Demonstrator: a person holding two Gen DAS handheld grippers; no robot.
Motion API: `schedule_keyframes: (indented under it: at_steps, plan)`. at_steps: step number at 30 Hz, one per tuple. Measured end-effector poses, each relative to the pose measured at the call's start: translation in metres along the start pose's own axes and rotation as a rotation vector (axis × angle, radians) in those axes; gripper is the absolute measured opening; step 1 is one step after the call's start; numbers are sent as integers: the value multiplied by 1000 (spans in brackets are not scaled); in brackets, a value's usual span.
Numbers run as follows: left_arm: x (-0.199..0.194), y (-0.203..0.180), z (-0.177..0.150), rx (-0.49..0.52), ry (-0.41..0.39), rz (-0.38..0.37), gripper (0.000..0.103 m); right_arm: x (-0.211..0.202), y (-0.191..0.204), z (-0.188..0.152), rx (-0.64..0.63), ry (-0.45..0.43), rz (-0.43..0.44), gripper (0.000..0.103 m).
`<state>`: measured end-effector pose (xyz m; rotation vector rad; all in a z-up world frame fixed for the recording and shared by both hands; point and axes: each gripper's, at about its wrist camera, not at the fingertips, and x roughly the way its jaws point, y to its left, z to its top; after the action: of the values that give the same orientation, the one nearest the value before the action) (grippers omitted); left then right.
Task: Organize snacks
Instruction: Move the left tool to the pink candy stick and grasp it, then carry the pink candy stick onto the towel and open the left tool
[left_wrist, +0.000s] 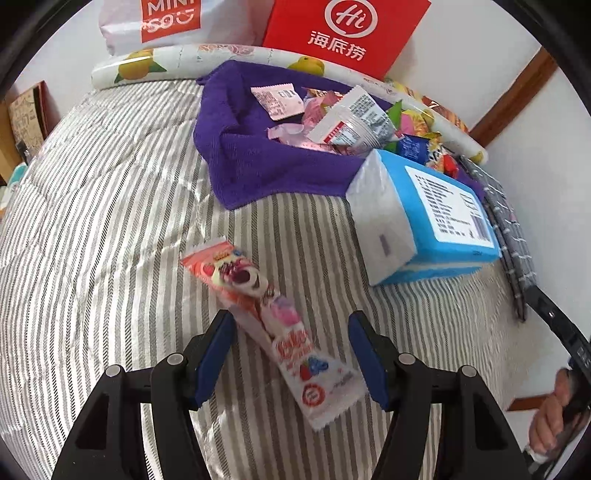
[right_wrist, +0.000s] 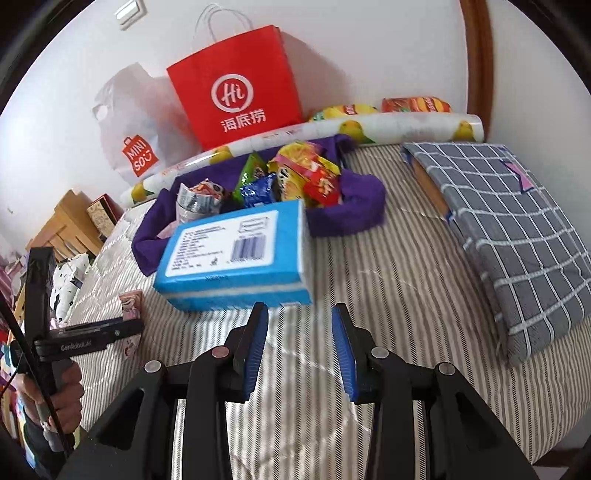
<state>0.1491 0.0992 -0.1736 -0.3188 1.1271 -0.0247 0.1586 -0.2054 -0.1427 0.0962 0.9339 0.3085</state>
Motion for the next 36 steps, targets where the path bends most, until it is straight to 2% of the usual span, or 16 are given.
schedule_keyframes:
  at_steps: [1,5,8,10,19,25,32,36]
  plan:
    - [1,-3,0,9,-7,19,59,-1,-2,-1,4,0,-2,36]
    - [5,-12,3,77,-20,135,34,-2,-7,-4,16,0,-3,36]
    - [3,-11,3,102,-15,136,20,0,-7,-5,19,7,1,36]
    - [-1,-7,3,91,-18,118,18,1,-5,-6,17,11,1,36]
    - [-38,2,0,65,-80,15,17,-7,6,-2,-1,-7,3,36]
    - [-63,1,6,68,-131,-16,17,-13,12,3,-14,-25,-7,36]
    - [-82,4,30,62,-176,-34,17,-22,15,14,-23,-53,-16,36]
    - [-85,4,55,50,-193,-54,17,-24,15,22,-30,-69,-17,36]
